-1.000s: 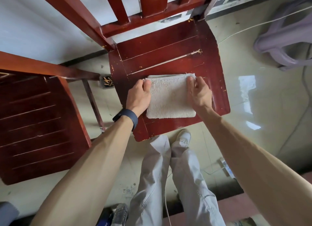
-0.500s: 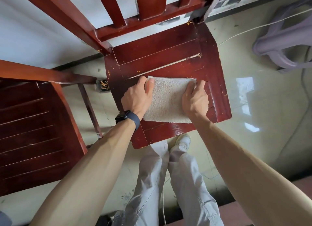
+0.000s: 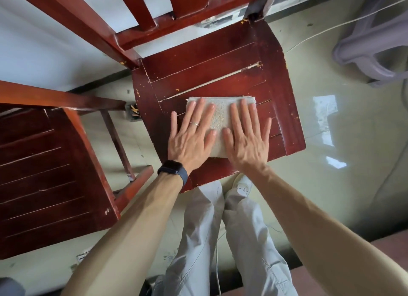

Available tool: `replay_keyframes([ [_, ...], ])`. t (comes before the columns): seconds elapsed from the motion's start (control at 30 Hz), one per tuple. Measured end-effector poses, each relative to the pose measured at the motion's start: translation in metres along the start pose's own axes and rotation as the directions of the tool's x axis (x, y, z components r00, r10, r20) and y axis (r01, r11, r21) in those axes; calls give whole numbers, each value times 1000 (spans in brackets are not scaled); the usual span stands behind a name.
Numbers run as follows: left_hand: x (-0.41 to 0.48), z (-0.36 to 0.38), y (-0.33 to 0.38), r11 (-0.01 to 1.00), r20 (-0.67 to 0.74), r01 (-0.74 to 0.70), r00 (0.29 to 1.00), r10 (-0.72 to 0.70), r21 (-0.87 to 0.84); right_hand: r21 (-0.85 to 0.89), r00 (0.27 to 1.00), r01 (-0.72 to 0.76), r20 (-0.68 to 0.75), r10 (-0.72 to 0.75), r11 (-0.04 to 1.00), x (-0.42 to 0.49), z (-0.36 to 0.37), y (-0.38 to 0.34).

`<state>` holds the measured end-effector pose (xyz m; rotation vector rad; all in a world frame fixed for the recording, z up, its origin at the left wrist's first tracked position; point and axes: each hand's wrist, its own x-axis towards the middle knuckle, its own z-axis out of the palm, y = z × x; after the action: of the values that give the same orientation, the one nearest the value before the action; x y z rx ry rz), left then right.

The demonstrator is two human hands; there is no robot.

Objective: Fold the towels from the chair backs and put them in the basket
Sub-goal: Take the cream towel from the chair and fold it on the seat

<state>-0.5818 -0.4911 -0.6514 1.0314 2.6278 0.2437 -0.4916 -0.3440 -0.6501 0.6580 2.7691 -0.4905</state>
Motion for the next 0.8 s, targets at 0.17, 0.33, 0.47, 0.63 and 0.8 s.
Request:
replay_keyframes([
  [0.17,14,-11,-1,972,23,224,975,-223,-76,98,936,-345,-43,351,933,7,-7,4],
  [0.33,26,-38,6,645,147,614,767,-625,-455,471,805,-564,131,579,679,15,-30,1],
  [0.47,35,-51,7,340,470,813,559,-683,-474,551,610,-780,562,558,297,25,-44,3],
  [0.63,29,-83,6,293,581,776,618,-529,-559,647,647,-746,651,396,155,-1,-83,24],
  [0.8,21,-165,62,479,504,614,789,-352,-627,792,733,-602,500,461,98,-56,-184,41],
])
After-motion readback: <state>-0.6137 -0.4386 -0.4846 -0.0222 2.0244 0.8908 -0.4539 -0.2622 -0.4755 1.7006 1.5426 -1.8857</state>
